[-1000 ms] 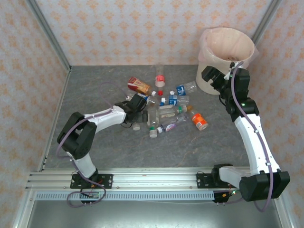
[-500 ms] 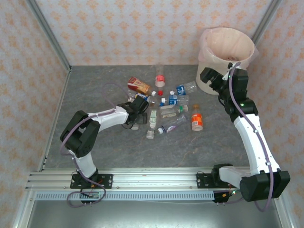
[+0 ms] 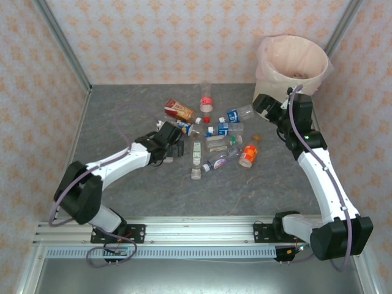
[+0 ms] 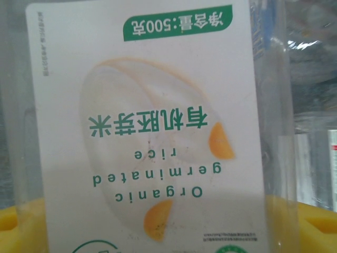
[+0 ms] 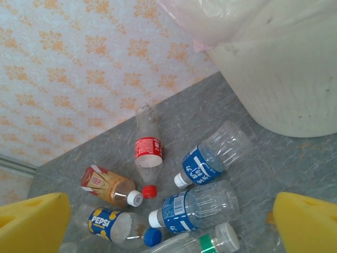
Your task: Put the plastic bottles in the bin
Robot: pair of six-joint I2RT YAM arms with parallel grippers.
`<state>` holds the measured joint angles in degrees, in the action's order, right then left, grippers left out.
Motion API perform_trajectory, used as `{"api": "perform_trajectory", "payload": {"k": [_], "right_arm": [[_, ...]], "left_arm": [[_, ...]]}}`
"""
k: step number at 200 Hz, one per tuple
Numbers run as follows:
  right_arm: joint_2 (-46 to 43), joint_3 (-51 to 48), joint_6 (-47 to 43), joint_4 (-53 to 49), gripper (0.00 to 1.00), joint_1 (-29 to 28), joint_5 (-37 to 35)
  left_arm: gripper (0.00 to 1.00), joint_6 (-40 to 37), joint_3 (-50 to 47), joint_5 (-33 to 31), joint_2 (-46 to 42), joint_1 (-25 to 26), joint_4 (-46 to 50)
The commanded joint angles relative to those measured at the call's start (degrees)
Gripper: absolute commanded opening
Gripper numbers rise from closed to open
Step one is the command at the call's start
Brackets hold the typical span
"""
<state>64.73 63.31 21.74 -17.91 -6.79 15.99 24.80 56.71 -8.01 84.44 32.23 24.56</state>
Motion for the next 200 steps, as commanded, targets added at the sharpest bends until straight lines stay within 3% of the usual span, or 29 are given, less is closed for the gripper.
{"api": "perform_trajectory", "payload": {"k": [1, 36, 85, 152, 200], "right_arm": [[-1.86, -1.73, 3.65, 3.38, 0.99, -0.77, 2.51], [-2.06, -4.79, 7.32, 5.95, 0.99, -3.04, 5.37], [-1.56, -5.58, 6.21, 10.08, 0.99, -11.01, 8.84], [0.25, -2.78, 6.08, 15.43, 0.99, -20.24, 14.69], [2.18, -1.67, 5.5, 13.87, 0.99, -21.82, 16.62]], "left_arm": [[0.0, -3.98, -0.55, -2.48, -5.86, 0.44, -0.21], [0.0, -6.66, -1.08, -2.17, -13.54, 2.67, -2.23], [0.0, -9.84, -3.76, 4.32, -20.54, 5.99, -11.95], [0.0, -22.58, 0.13, 12.86, -17.56, 11.98, -15.21], [0.0, -27.24, 4.25, 16.71, -13.81, 13.58, -17.2]]}}
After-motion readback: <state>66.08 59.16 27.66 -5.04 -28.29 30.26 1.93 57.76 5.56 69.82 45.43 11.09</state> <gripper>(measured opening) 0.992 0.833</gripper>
